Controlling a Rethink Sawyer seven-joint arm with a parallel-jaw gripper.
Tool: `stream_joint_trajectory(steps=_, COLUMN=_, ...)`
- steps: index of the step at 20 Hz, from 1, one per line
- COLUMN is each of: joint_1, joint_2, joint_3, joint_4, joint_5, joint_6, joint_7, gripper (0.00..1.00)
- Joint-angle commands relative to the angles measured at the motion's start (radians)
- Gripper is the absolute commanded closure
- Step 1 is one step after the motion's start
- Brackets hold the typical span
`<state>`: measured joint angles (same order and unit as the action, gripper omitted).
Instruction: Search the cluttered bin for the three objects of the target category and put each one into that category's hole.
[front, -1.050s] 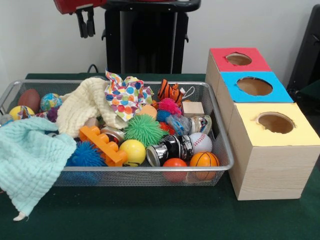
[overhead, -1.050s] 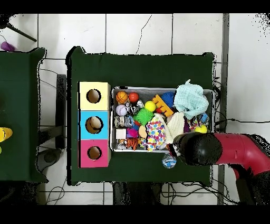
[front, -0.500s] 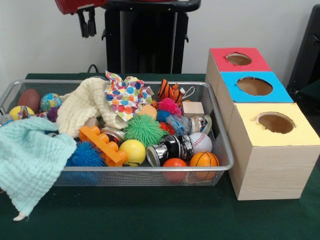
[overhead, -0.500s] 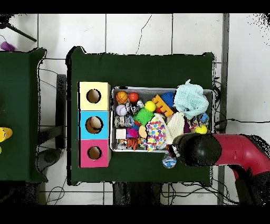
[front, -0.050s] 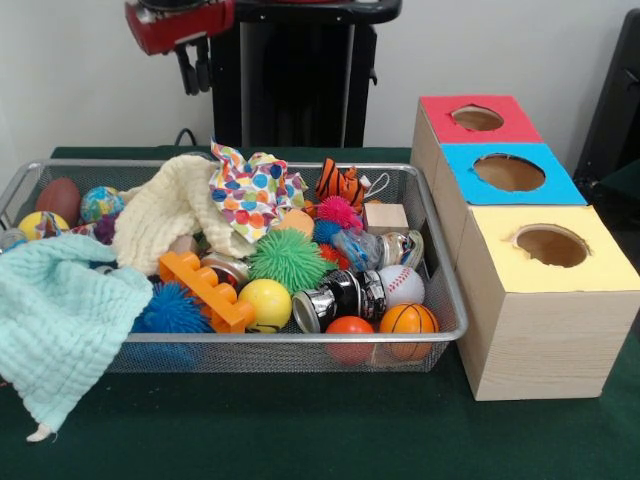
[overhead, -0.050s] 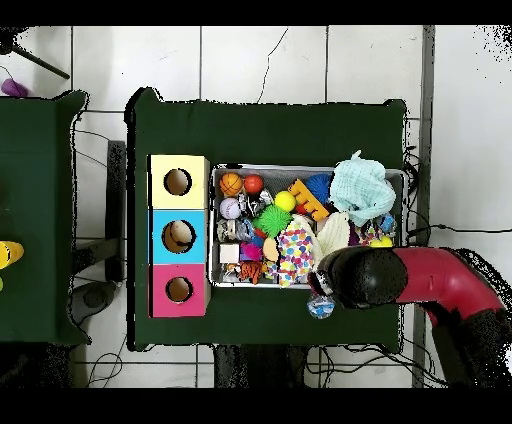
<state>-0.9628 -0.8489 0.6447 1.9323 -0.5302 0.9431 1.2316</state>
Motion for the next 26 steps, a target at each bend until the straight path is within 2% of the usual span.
stream_joint_trajectory(steps=1, joint_1=0.012, joint_2=0.188, joint_3=-0.062, joint_4=-0.064, joint_5=-0.068, joint_6=-0.056, joint_7=0.004, gripper=1.00)
stream_joint_trajectory(steps=4, joint_1=0.011, joint_2=0.232, joint_3=-0.077, joint_4=-0.072, joint_5=-0.085, joint_6=-0.086, joint_7=0.021, gripper=1.00)
stream_joint_trajectory(steps=10, joint_1=0.006, joint_2=0.255, joint_3=-0.087, joint_4=-0.074, joint_5=-0.109, joint_6=-0.135, joint_7=0.036, gripper=1.00)
stream_joint_trajectory(steps=17, joint_1=0.001, joint_2=0.295, joint_3=-0.079, joint_4=-0.134, joint_5=-0.118, joint_6=-0.109, joint_7=-0.030, gripper=1.00)
stream_joint_trajectory(steps=26, joint_1=-0.010, joint_2=0.319, joint_3=-0.064, joint_4=-0.171, joint_5=-0.132, joint_6=-0.093, joint_7=-0.068, gripper=1.00)
